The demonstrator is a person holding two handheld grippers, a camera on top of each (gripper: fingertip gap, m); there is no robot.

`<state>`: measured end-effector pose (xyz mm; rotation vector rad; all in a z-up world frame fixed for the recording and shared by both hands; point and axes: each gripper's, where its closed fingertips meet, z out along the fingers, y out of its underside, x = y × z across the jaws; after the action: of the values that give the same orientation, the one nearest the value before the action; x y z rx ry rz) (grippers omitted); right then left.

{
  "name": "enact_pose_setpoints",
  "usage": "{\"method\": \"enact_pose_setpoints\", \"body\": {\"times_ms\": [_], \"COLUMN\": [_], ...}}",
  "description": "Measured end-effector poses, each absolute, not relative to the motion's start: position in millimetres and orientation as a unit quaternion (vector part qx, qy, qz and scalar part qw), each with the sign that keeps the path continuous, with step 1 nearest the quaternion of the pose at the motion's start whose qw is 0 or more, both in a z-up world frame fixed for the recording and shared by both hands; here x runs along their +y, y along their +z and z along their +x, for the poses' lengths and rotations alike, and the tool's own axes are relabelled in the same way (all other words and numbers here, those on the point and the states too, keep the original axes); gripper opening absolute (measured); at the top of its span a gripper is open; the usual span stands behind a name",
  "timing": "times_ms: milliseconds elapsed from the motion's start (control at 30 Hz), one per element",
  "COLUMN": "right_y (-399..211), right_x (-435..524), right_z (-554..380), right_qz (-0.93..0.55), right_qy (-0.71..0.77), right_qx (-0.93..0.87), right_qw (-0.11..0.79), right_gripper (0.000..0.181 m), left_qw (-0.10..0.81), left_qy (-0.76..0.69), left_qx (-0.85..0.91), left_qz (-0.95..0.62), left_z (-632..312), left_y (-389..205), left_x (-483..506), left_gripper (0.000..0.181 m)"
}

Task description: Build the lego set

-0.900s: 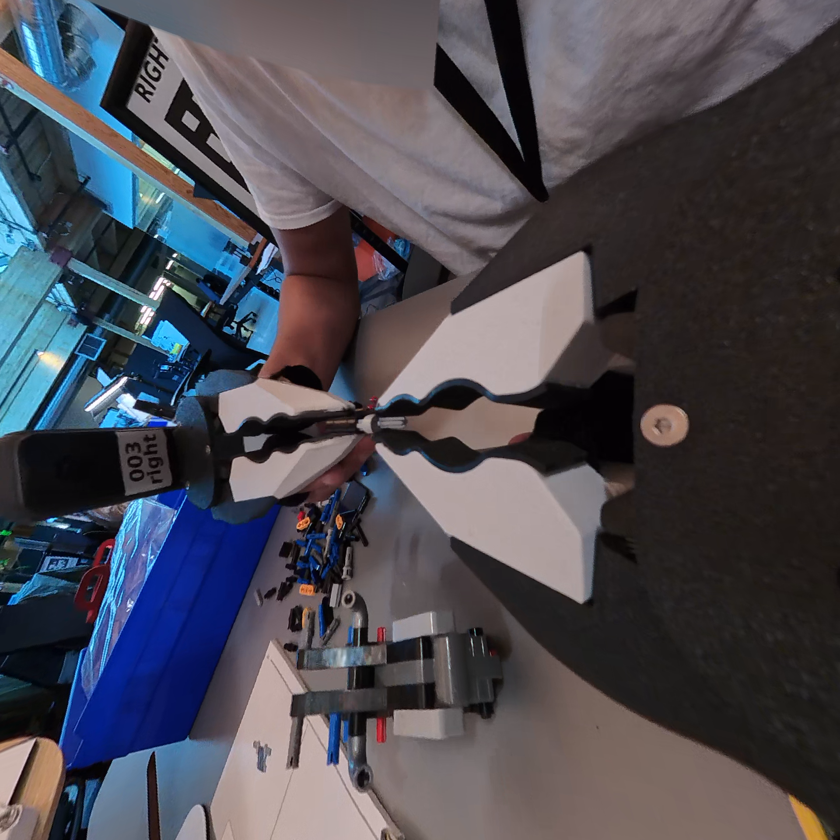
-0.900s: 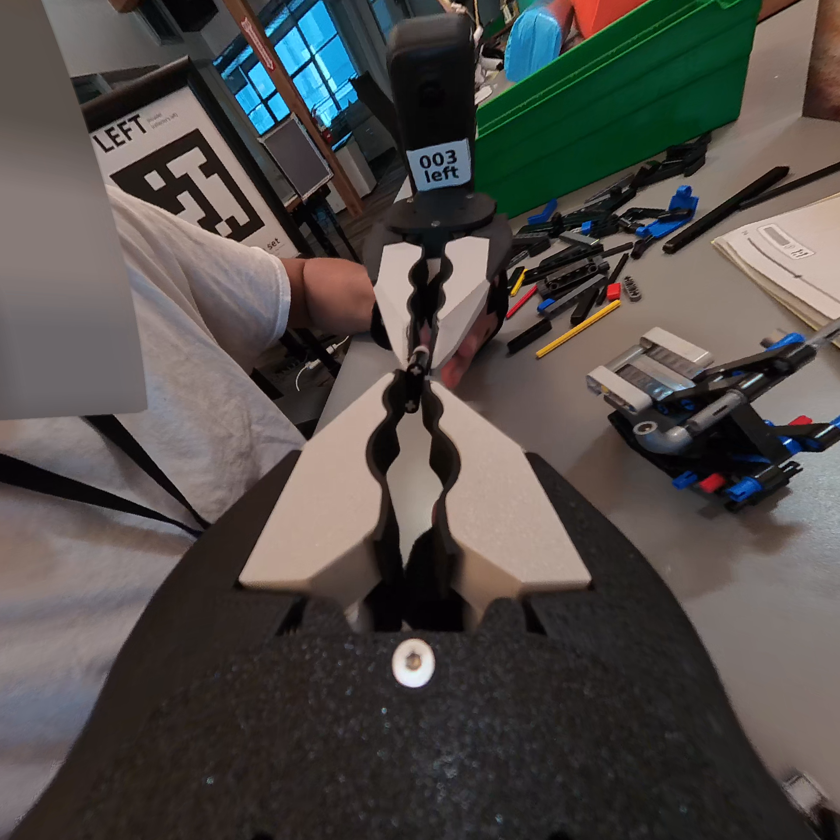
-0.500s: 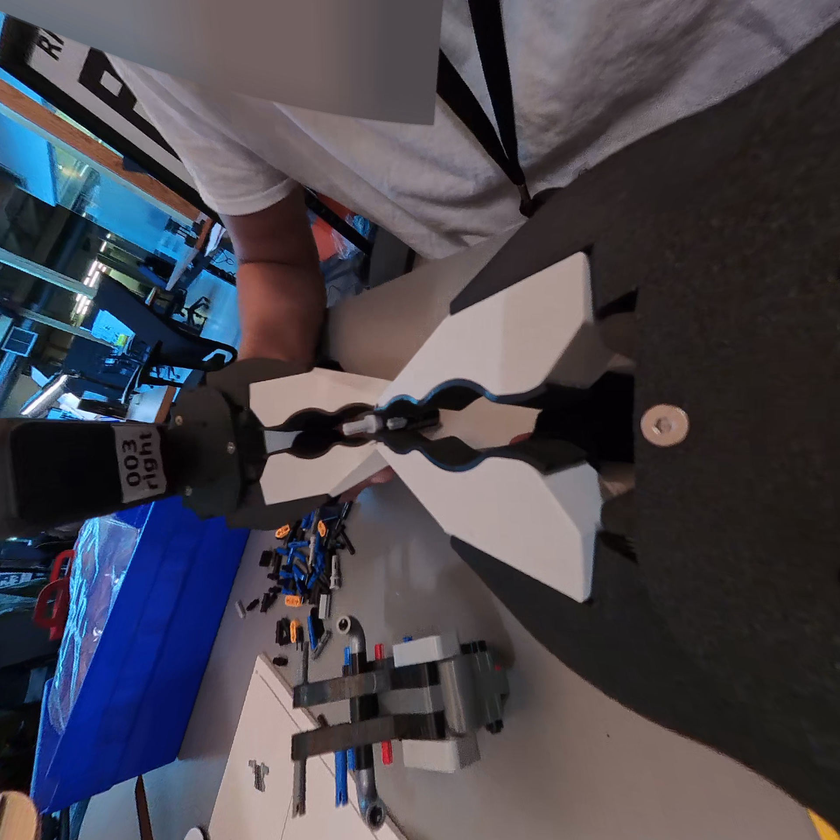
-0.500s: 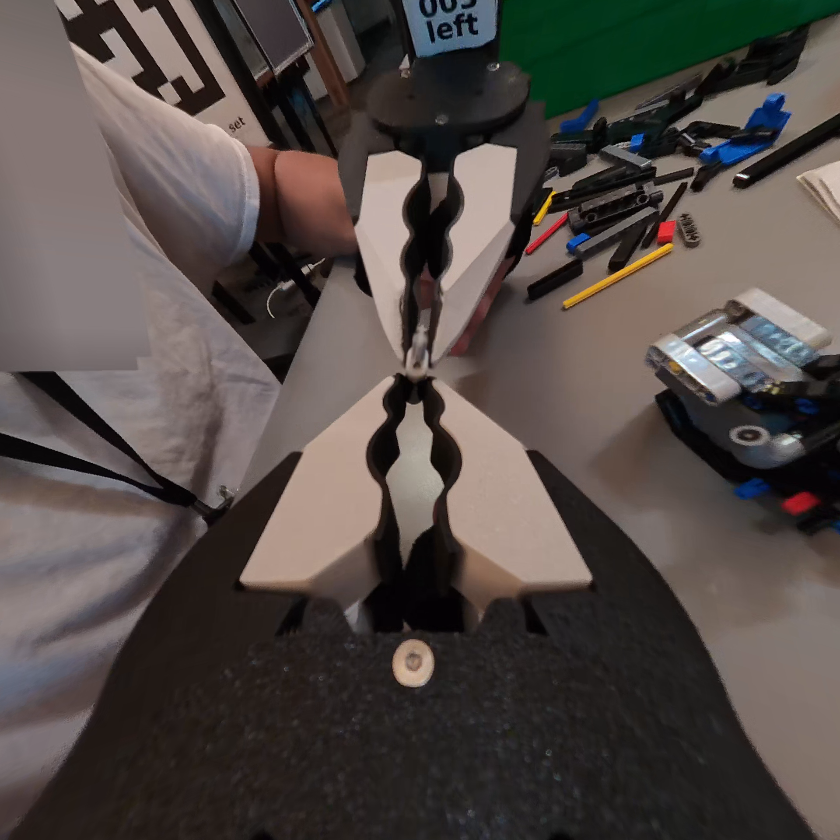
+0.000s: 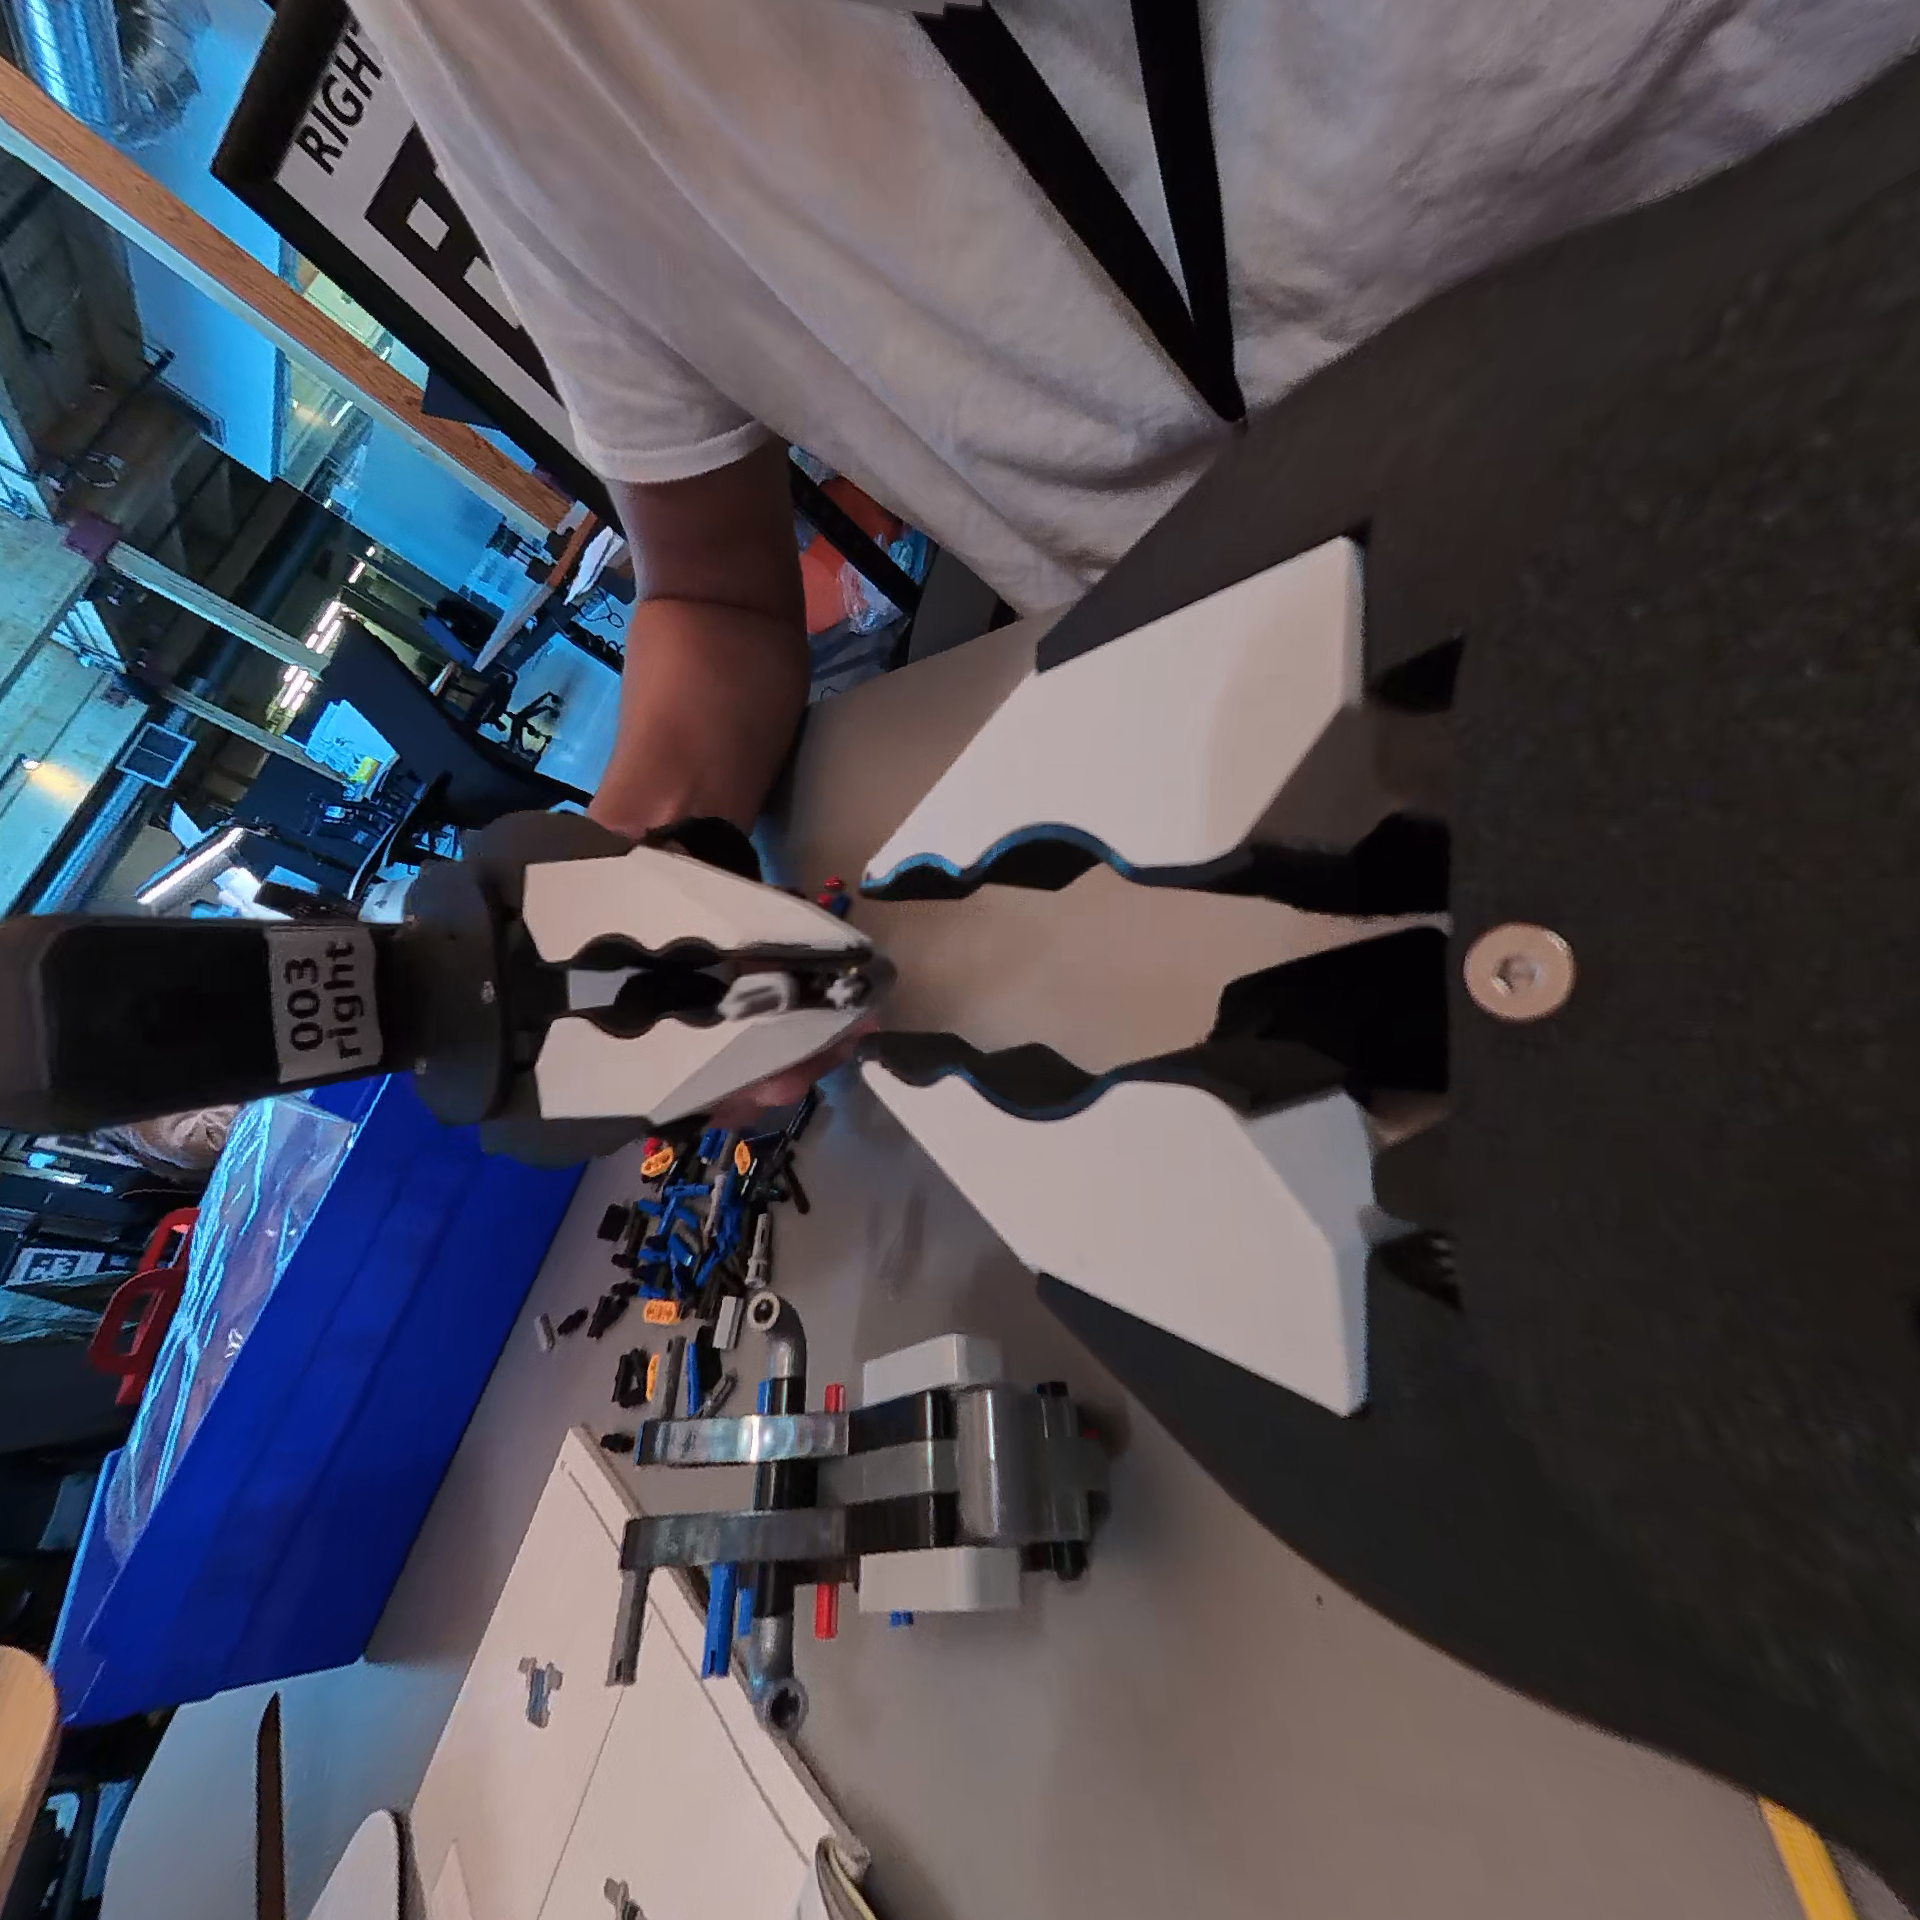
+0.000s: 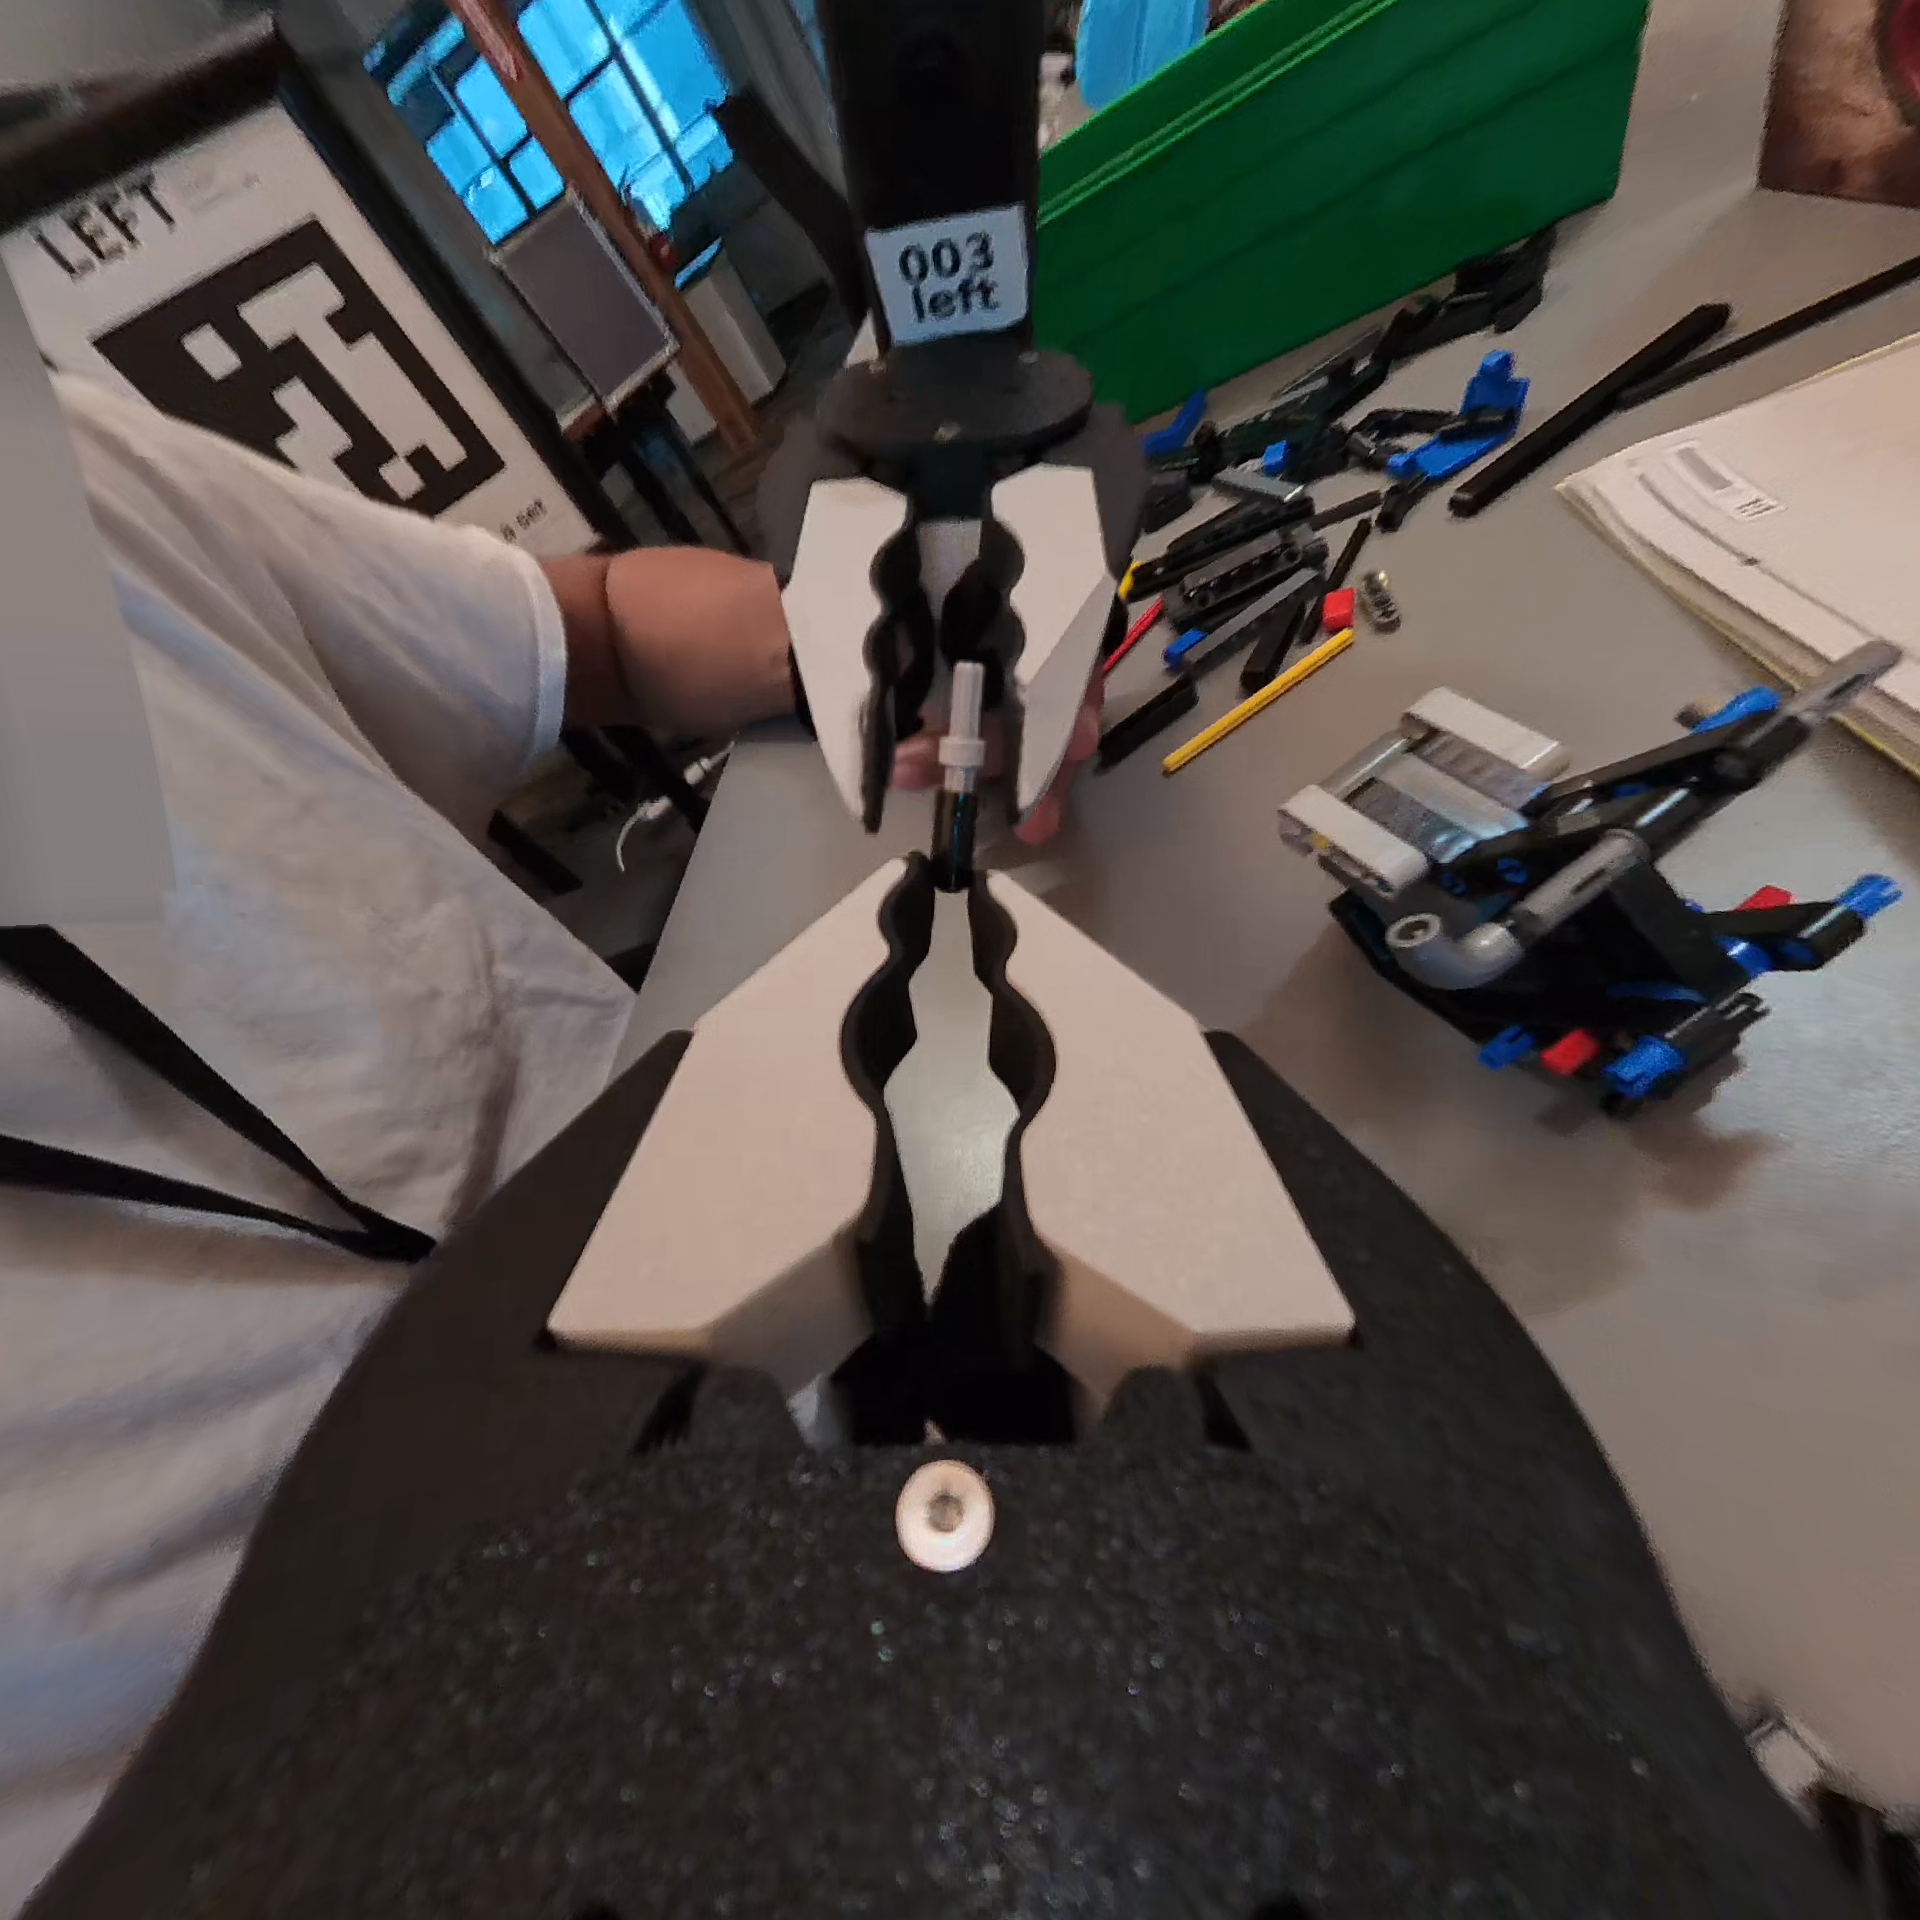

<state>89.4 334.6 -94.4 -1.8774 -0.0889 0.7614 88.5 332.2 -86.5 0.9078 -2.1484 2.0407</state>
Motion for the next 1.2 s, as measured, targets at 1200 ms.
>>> {"method": "enact_pose_setpoints", "body": {"times_ms": [1200], "right_y": [-86.8], "right_x": [346.6], "right_z": [102.4], "right_qz": [-0.71], "right_qy": [0.444], "right_qx": [0.088], "right_qw": [0.54], "right_gripper": [0.025], "left_qw": [-0.502], "left_qy": [0.379], "left_qx": [-0.767], "left_qz": [0.124], "left_z": [112.7], "left_y": [-103.6], "left_x": [346.5], "left_gripper": [0.005]}}
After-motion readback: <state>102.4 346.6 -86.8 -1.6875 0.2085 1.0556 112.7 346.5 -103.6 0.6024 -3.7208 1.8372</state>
